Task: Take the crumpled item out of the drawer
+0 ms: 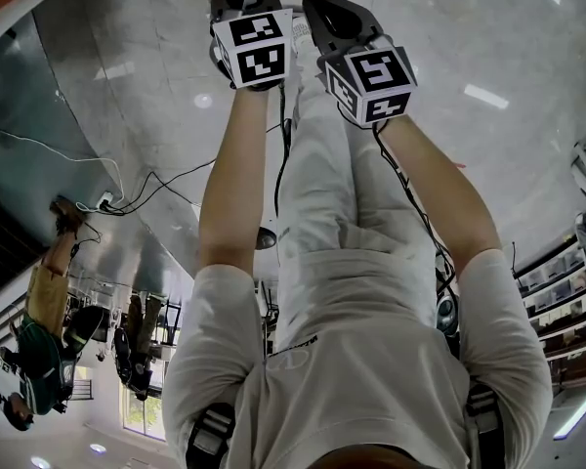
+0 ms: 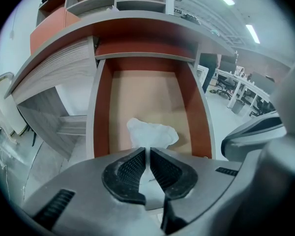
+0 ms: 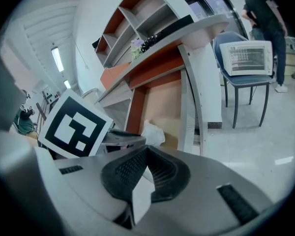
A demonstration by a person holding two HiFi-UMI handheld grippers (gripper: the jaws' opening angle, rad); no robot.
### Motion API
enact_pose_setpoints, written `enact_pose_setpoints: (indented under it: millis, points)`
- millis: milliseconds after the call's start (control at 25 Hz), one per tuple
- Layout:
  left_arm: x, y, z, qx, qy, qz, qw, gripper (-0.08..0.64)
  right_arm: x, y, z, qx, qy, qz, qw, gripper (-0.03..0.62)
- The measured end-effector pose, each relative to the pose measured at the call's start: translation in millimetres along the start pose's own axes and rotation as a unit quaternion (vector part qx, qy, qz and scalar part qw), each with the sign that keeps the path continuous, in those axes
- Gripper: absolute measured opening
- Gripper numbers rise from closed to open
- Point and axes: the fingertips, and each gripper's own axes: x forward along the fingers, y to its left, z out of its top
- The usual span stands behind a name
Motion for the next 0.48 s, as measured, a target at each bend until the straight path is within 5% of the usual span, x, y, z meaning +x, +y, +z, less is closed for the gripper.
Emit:
enact_pose_setpoints:
  millis: [480]
  points:
    - [-20,0,13,0.001,-0.012,-0.002,0.9999,0.031,-13,11,17,-0.023,-0.003,0.010,1.000,0.002]
